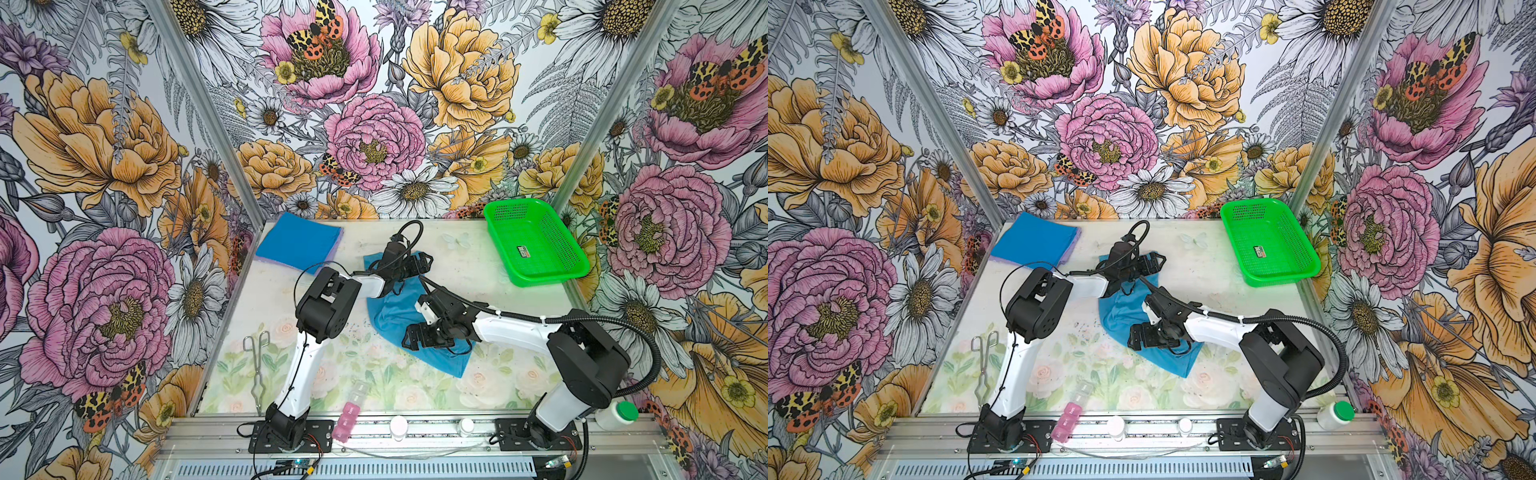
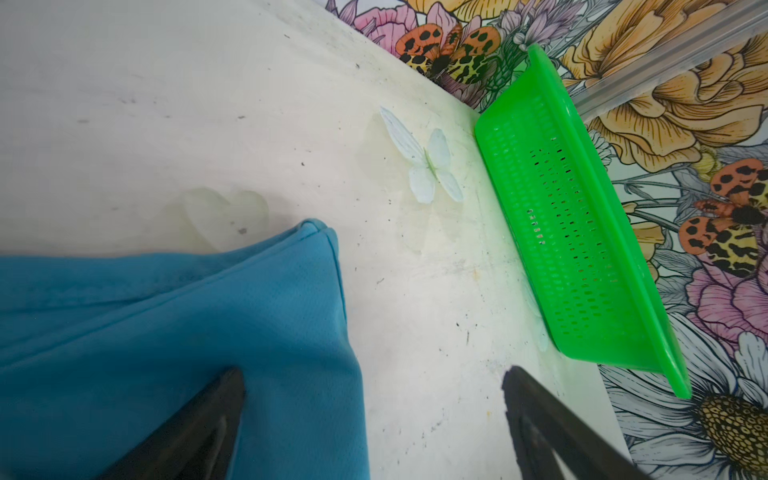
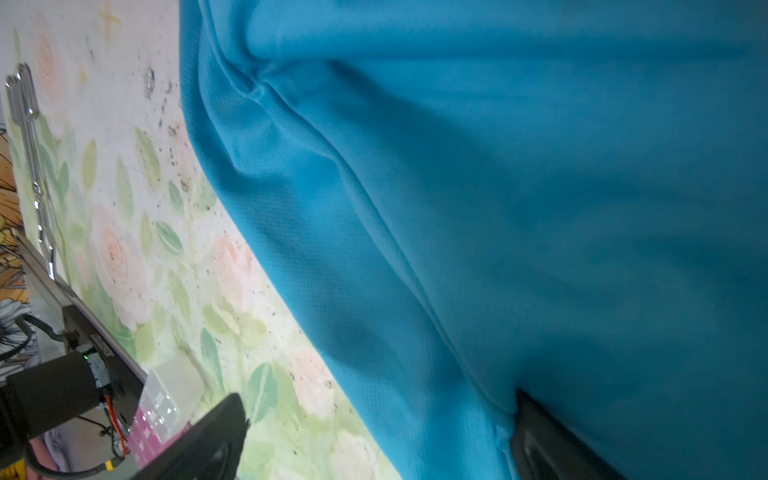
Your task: Fold and stack the t-shirts
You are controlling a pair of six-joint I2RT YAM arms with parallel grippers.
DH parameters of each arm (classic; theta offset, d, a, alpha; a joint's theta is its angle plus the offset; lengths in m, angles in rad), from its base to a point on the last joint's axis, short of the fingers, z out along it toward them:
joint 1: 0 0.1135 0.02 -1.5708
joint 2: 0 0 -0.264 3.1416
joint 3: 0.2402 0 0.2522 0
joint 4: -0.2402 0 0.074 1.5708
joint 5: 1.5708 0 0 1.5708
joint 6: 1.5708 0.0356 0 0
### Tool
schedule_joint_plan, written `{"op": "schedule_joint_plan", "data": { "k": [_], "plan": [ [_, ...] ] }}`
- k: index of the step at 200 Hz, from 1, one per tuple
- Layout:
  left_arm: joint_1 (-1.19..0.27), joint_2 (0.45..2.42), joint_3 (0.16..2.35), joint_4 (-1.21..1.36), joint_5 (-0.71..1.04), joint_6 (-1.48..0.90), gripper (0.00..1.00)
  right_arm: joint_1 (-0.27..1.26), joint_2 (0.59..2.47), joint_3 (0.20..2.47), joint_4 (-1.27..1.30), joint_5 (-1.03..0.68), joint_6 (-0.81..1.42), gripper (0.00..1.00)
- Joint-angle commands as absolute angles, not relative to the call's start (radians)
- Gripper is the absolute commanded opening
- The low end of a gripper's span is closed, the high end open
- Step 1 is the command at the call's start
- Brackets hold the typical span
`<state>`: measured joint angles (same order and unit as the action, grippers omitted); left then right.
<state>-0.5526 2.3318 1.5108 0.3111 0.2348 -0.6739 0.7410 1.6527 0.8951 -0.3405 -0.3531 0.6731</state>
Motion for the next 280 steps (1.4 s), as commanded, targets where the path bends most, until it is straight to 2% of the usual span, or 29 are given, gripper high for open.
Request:
{"op": "schedule_joint_plan", "data": {
  "k": [1,40,74,121,151,171,221,280],
  "plan": [
    [-0.548,2.417,1.574,0.183,0.349,-0.671,0.99,0.746,1.699,0.883,-0.218,-0.349,0.774,1.00],
    [-0.479,2.301,1.640,0.180,0.461,-0.626,0.99,0.711,1.482,0.815,-0.246,-0.312,0.760,1.00],
    [-0.403,2.115,1.532,0.170,0.561,-0.630,0.99,0.609,1.343,0.786,-0.446,-0.243,0.678,1.00],
    [-0.366,1.896,1.257,0.086,0.553,-0.568,0.99,0.578,1.414,0.857,-0.649,-0.105,0.557,0.99],
    [-0.396,1.831,1.136,-0.020,0.441,-0.529,0.99,0.613,1.490,0.936,-0.749,-0.017,0.498,1.00],
    [-0.447,1.830,1.132,-0.132,0.319,-0.475,0.99,0.663,1.534,1.006,-0.852,0.042,0.467,0.99],
    [-0.525,1.914,1.250,-0.326,0.102,-0.446,0.99,0.722,1.645,1.038,-0.890,0.007,0.404,1.00],
    [-0.550,2.112,1.479,-0.508,0.035,-0.393,0.99,0.825,1.774,1.068,-0.895,-0.120,0.358,0.98]
  ]
}}
